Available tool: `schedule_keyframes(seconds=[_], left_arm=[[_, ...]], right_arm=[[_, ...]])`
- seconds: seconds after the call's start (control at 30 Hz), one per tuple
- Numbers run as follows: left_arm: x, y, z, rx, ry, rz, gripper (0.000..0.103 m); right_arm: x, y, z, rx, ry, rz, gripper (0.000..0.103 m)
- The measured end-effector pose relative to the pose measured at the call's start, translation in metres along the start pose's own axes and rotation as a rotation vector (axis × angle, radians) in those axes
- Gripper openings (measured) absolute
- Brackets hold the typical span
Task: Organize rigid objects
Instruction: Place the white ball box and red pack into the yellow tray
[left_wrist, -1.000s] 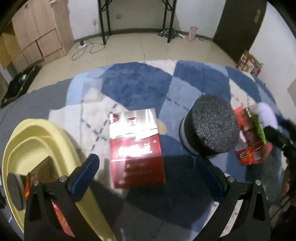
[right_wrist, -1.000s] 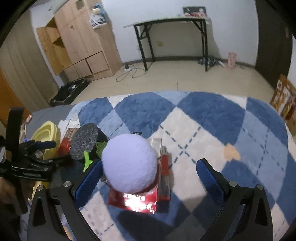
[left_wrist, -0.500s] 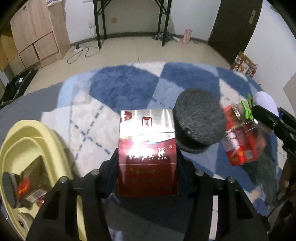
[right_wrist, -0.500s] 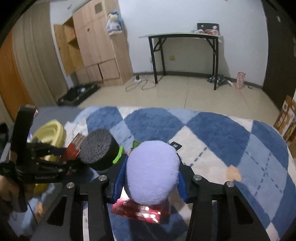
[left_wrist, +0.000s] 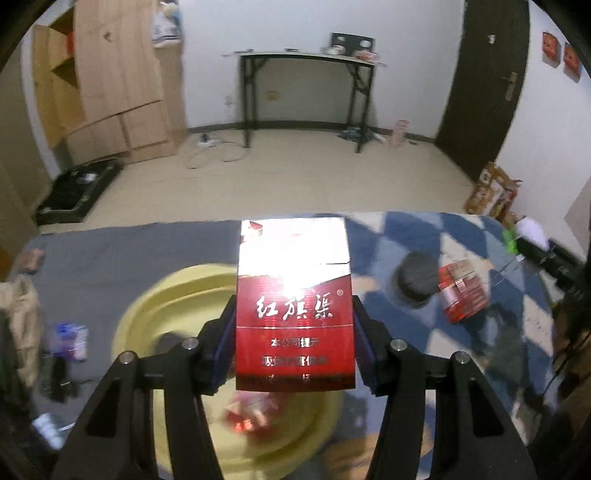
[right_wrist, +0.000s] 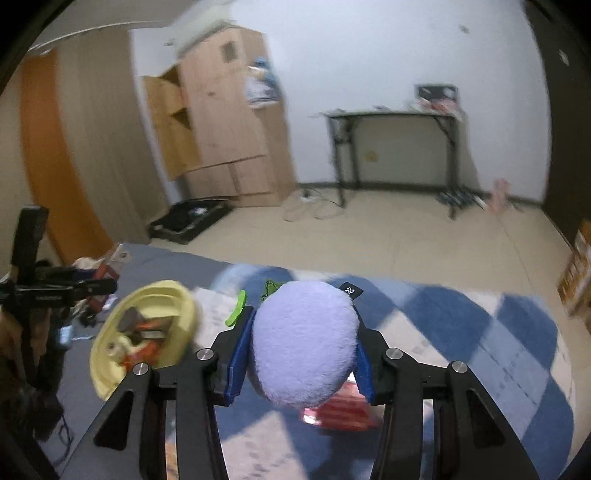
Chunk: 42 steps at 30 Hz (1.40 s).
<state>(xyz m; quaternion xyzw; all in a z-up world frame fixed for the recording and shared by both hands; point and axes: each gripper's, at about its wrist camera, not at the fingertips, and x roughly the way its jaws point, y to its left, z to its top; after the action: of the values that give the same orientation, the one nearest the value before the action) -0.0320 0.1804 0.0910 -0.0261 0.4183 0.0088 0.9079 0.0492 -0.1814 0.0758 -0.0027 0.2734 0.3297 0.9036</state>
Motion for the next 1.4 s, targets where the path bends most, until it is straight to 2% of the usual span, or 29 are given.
schedule_keyframes(seconds=[0.13, 0.33, 0.43, 0.5, 0.63, 0.73, 0.87, 0.97, 1.17, 1.23, 1.27, 1.33, 1.4], left_arm=[[-0.017, 0.052, -0.037, -0.041, 0.036, 0.065, 0.057], [0.010, 0.087, -0.097, -0.133, 0.120, 0.081, 0.057], [0.030, 0.093, -0.102, -0.167, 0.120, 0.058, 0.057], [0.043, 0.098, -0.093, -0.195, 0.118, 0.056, 0.057], [0.065, 0.109, -0.062, -0.233, 0.082, 0.055, 0.057], [0.083, 0.115, -0.047, -0.212, 0.097, 0.056, 0.057], [0.104, 0.124, -0.046, -0.203, 0.133, 0.058, 0.057], [0.117, 0.128, -0.053, -0.198, 0.165, 0.057, 0.057], [0.119, 0.140, -0.056, -0.275, 0.150, -0.003, 0.060], [0.120, 0.140, -0.056, -0.273, 0.159, 0.002, 0.067], [0.120, 0.139, -0.056, -0.268, 0.161, 0.005, 0.071], [0.118, 0.138, -0.057, -0.267, 0.163, 0.001, 0.091], [0.112, 0.140, -0.057, -0.283, 0.142, -0.014, 0.099]], right_arm=[[0.008, 0.061, 0.005, -0.076, 0.016, 0.102, 0.047], [0.071, 0.154, -0.036, -0.138, 0.172, 0.221, 0.047], [0.103, 0.195, -0.063, -0.196, 0.239, 0.206, 0.047], [0.122, 0.219, -0.077, -0.216, 0.261, 0.148, 0.047], [0.149, 0.247, -0.082, -0.177, 0.263, 0.051, 0.047], [0.168, 0.264, -0.086, -0.150, 0.283, 0.025, 0.047], [0.196, 0.276, -0.097, -0.151, 0.308, 0.016, 0.047], [0.200, 0.279, -0.098, -0.169, 0.292, 0.017, 0.047], [0.208, 0.282, -0.095, -0.160, 0.301, 0.027, 0.049], [0.205, 0.281, -0.093, -0.162, 0.301, 0.026, 0.049], [0.207, 0.281, -0.093, -0.161, 0.303, 0.025, 0.051], [0.206, 0.281, -0.091, -0.151, 0.307, 0.032, 0.065], [0.201, 0.280, -0.089, -0.137, 0.291, 0.047, 0.089]])
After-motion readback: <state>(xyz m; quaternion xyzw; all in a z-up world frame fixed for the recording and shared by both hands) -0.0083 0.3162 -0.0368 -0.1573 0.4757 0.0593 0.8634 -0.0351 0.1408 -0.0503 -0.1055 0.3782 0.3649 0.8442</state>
